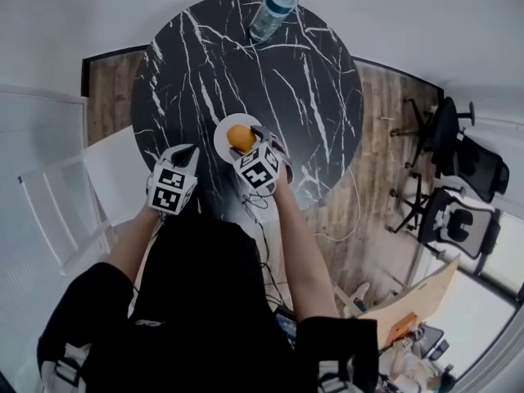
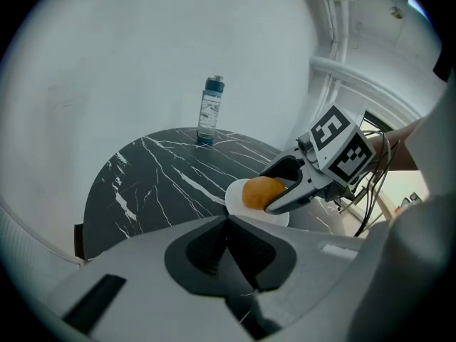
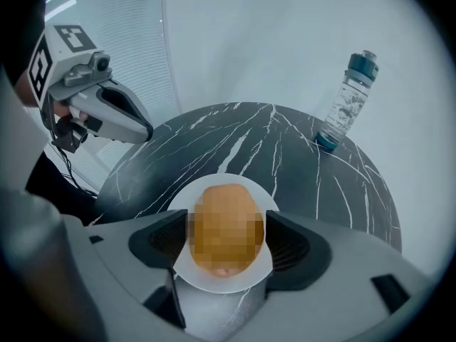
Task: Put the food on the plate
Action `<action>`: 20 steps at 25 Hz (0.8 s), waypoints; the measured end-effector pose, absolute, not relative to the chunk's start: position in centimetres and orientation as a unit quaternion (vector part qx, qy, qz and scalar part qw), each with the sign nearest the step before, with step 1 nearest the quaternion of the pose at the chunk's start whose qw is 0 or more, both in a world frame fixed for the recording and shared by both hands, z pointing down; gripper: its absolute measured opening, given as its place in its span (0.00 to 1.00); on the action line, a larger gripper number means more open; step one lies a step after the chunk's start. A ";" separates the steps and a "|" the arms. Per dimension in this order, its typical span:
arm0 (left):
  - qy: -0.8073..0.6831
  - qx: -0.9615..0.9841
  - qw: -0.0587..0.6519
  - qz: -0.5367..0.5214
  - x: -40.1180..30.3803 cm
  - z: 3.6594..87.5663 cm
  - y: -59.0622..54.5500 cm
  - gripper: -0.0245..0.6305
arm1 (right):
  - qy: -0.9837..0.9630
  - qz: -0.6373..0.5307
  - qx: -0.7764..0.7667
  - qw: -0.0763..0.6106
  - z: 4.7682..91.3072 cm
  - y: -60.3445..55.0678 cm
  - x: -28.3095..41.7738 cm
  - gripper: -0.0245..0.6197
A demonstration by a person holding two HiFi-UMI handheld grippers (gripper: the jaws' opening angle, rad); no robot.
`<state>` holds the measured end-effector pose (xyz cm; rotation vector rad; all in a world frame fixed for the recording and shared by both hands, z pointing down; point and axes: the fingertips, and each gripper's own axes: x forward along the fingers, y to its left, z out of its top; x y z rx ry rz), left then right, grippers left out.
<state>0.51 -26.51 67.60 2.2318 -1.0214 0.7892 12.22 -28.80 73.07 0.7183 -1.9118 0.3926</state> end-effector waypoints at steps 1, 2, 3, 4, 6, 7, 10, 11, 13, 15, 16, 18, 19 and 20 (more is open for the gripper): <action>-0.382 0.831 0.278 0.294 0.4 67.5 -26.2 0.04 | -0.796 0.160 0.301 0.500 72.9 -28.8 12.2 0.55; -0.383 0.831 0.276 0.295 0.3 67.3 -25.8 0.04 | -0.799 0.159 0.304 0.494 72.7 -28.9 12.0 0.55; -0.385 0.831 0.274 0.295 0.3 67.1 -25.5 0.04 | -0.802 0.159 0.307 0.488 72.5 -28.8 12.0 0.55; -0.386 0.831 0.272 0.294 0.2 66.9 -25.1 0.04 | -0.803 0.160 0.312 0.482 72.2 -28.8 11.9 0.55; -0.391 0.830 0.269 0.292 0.1 66.4 -24.4 0.04 | -0.806 0.158 0.327 0.467 71.3 -28.6 12.0 0.56; -0.394 0.830 0.268 0.291 0.1 66.1 -24.0 0.04 | -0.808 0.155 0.337 0.457 70.7 -28.5 12.0 0.56; -0.398 0.830 0.263 0.290 0.5 65.7 -22.9 0.04 | -0.818 0.143 0.374 0.412 68.3 -28.0 12.3 0.56; -0.398 0.830 0.261 0.291 0.8 65.7 -22.4 0.04 | -0.820 0.137 0.391 0.394 67.3 -27.7 12.5 0.56; -0.397 0.833 0.254 0.291 1.4 65.5 -21.6 0.04 | -0.822 0.129 0.424 0.358 65.6 -27.1 13.2 0.56; -0.396 0.834 0.251 0.290 2.1 65.0 -20.6 0.04 | -0.821 0.127 0.450 0.328 64.2 -25.9 14.0 0.55; -0.396 0.835 0.249 0.290 2.5 64.7 -20.1 0.04 | -0.821 0.125 0.460 0.313 63.4 -25.2 14.3 0.51; -0.395 0.839 0.241 0.287 3.2 63.9 -19.2 0.04 | -0.821 0.119 0.484 0.280 61.6 -23.9 14.9 0.36; -0.396 0.841 0.235 0.284 3.5 63.4 -18.8 0.04 | -0.819 0.117 0.496 0.263 60.8 -23.3 15.3 0.32; -0.398 0.844 0.228 0.280 3.9 62.9 -18.6 0.04 | -0.816 0.114 0.509 0.248 60.1 -22.7 15.6 0.26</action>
